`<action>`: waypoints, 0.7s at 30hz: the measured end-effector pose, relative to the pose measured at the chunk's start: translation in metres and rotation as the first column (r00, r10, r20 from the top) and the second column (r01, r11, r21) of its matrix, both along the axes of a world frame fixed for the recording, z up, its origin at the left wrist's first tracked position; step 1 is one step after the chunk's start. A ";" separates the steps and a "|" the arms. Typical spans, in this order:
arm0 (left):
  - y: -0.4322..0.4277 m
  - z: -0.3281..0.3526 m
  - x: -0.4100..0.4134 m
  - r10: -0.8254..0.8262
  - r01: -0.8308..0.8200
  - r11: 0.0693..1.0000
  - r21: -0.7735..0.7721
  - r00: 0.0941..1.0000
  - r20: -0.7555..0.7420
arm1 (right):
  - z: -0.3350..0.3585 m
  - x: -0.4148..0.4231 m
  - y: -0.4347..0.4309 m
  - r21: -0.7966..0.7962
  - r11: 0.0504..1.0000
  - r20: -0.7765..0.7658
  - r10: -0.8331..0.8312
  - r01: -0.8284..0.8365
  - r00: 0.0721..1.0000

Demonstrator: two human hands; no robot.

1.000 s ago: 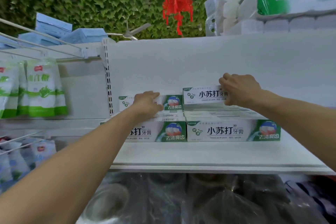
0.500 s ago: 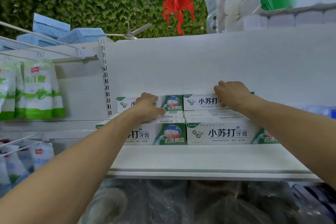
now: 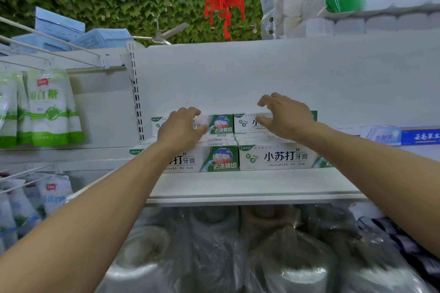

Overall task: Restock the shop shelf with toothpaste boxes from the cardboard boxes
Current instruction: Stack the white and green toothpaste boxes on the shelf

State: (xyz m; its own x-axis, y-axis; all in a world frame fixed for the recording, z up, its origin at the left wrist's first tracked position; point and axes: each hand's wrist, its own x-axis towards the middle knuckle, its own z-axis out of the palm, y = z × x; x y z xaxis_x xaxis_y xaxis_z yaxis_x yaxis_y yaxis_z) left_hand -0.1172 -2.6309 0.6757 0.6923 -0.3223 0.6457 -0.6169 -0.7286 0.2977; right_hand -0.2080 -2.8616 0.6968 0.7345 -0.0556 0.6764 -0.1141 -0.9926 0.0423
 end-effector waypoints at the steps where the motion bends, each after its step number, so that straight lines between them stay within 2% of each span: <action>1: 0.007 -0.002 -0.009 -0.017 0.017 1.000 -0.020 1.000 0.014 | -0.003 -0.008 0.009 0.027 0.999 0.007 0.029 -0.029 1.000; 5: 0.041 -0.017 -0.047 -0.039 0.042 0.998 -0.041 0.997 0.068 | -0.022 -0.041 0.051 0.054 0.993 0.031 0.101 -0.103 0.994; 12: 0.123 -0.056 -0.126 -0.059 0.070 0.986 -0.148 0.995 0.077 | -0.075 -0.100 0.137 0.049 0.983 0.106 0.171 -0.177 0.980; 16: 0.177 -0.093 -0.164 -0.120 0.113 0.964 -0.241 0.993 -0.014 | -0.113 -0.135 0.188 0.049 0.975 0.097 0.210 -0.216 0.973; 21: 0.239 -0.152 -0.195 -0.113 0.083 0.979 -0.188 0.981 -0.160 | -0.171 -0.166 0.250 0.134 0.959 0.033 0.249 -0.251 0.968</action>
